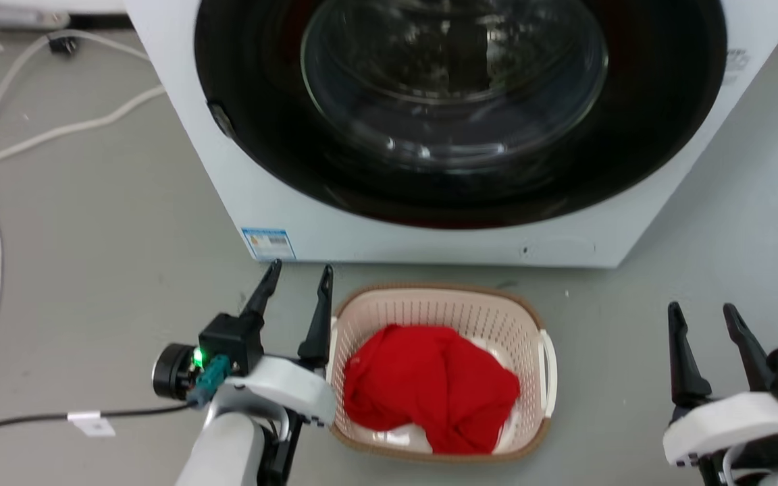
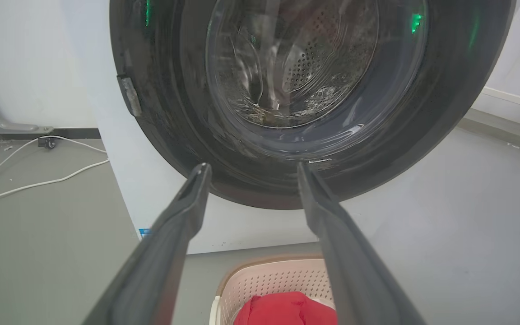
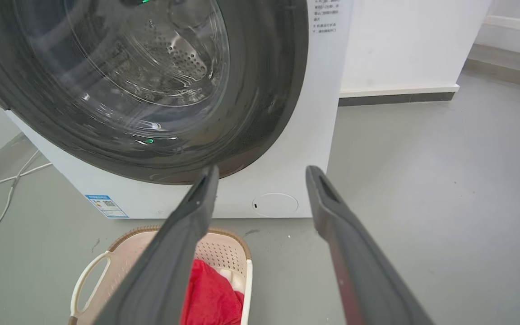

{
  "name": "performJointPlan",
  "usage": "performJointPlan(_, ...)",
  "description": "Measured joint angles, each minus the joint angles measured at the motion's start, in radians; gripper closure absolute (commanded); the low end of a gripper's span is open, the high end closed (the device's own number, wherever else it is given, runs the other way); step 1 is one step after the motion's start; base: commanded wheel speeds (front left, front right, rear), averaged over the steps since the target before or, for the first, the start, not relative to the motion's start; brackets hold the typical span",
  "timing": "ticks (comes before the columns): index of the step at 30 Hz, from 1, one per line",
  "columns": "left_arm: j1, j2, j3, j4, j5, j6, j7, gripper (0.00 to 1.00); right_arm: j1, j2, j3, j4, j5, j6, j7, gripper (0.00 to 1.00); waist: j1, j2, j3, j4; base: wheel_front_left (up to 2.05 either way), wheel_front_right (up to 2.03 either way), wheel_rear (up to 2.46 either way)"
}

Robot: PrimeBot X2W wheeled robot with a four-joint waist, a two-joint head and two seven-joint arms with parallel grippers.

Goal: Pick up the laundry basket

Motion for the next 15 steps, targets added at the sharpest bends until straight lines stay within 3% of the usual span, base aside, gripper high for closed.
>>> performJointPlan(8, -0.128, 0.000, 0.043, 0.146, -0.019, -0.023, 0.000, 0.00, -0.152, -0.001, 0.033, 0.169, 0.011, 0.000, -0.020, 0.00, 0.0001, 0.0000, 0.180, -0.024, 0.00, 0.00, 0.00)
performJointPlan(15, -0.265, 0.021, 0.077, 0.338, -0.044, -0.044, 0.000, 0.00, -0.336, -0.002, 0.111, 0.395, 0.049, 0.000, -0.057, 0.00, 0.0001, 0.0000, 0.361, -0.056, 0.00, 0.00, 0.00)
